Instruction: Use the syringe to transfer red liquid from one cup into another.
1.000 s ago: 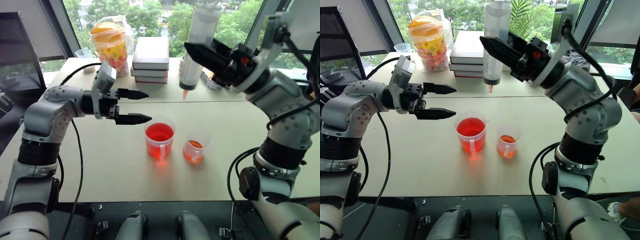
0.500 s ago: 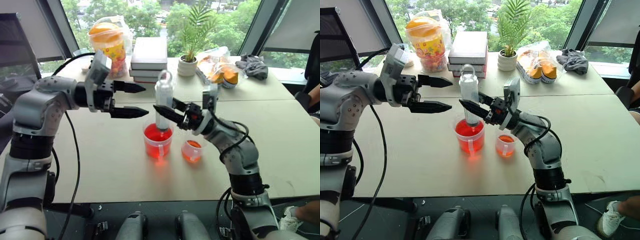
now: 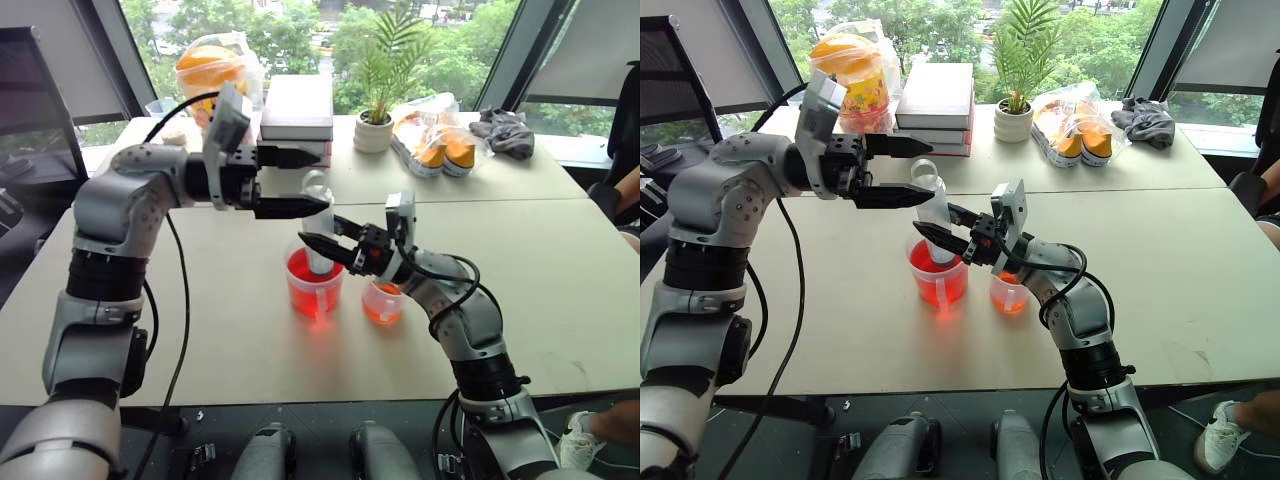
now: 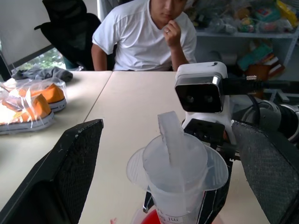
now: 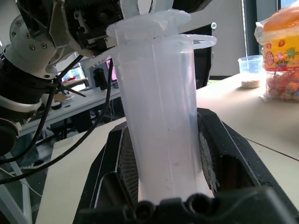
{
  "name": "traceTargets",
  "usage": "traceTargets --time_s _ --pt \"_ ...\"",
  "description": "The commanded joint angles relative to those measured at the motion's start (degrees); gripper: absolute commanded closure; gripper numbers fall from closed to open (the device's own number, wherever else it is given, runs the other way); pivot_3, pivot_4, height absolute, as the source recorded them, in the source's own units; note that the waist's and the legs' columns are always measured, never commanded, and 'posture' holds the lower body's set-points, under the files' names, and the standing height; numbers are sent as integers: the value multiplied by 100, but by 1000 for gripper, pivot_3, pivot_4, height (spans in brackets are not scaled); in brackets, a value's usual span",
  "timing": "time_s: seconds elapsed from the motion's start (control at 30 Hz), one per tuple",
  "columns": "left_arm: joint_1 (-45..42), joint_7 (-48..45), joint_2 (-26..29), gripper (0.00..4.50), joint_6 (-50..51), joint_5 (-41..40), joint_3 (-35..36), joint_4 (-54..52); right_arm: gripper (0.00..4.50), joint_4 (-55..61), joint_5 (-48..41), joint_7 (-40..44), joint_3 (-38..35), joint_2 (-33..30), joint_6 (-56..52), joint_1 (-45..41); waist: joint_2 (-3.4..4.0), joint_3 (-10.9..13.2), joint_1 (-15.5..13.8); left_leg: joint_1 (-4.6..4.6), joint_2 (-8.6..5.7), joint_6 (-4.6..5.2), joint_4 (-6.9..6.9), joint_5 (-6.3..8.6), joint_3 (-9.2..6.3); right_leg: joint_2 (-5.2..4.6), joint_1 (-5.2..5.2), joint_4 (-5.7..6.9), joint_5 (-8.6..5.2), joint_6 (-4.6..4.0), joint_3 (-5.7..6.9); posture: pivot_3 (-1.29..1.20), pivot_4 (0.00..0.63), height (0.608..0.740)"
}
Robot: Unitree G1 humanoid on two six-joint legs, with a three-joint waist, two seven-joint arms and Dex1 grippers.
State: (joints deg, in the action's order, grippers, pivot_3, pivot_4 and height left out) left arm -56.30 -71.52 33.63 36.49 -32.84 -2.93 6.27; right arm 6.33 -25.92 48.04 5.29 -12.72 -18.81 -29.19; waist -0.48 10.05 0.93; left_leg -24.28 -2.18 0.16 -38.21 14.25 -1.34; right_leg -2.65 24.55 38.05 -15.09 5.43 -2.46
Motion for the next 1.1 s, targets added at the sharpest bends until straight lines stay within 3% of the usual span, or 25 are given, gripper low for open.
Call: traceTargets --time_s 0.03,0.17,0.23,0.27,1.1 --pt "-130 127 -69 874 -85 79 41 1 3089 190 13 -13 13 -39 112 -32 0 0 -2 0 0 0 0 0 0 0 0 0 0 0 0 0 150 740" --pt "-120 57 -72 2878 -38 59 34 -62 3089 196 59 -10 45 -69 127 -10 0 0 -1 0 0 0 0 0 0 0 0 0 0 0 0 0 150 740" --pt "-124 45 -77 3706 -9 41 51 -83 3089 206 63 -17 57 -76 120 -6 0 0 -1 0 0 0 1 0 -1 -1 1 0 0 0 -1 0 150 740" --pt "-129 40 -78 3899 11 23 64 -93 3089 210 62 -20 62 -78 115 -6 0 0 0 0 0 0 0 0 -1 -1 1 0 0 0 -1 0 150 740" --pt "-1020 84 80 3901 -253 96 391 677 3089 12 -186 305 262 -103 -441 -92 0 0 -1 0 0 0 1 0 -1 0 0 0 0 0 0 0 150 740"
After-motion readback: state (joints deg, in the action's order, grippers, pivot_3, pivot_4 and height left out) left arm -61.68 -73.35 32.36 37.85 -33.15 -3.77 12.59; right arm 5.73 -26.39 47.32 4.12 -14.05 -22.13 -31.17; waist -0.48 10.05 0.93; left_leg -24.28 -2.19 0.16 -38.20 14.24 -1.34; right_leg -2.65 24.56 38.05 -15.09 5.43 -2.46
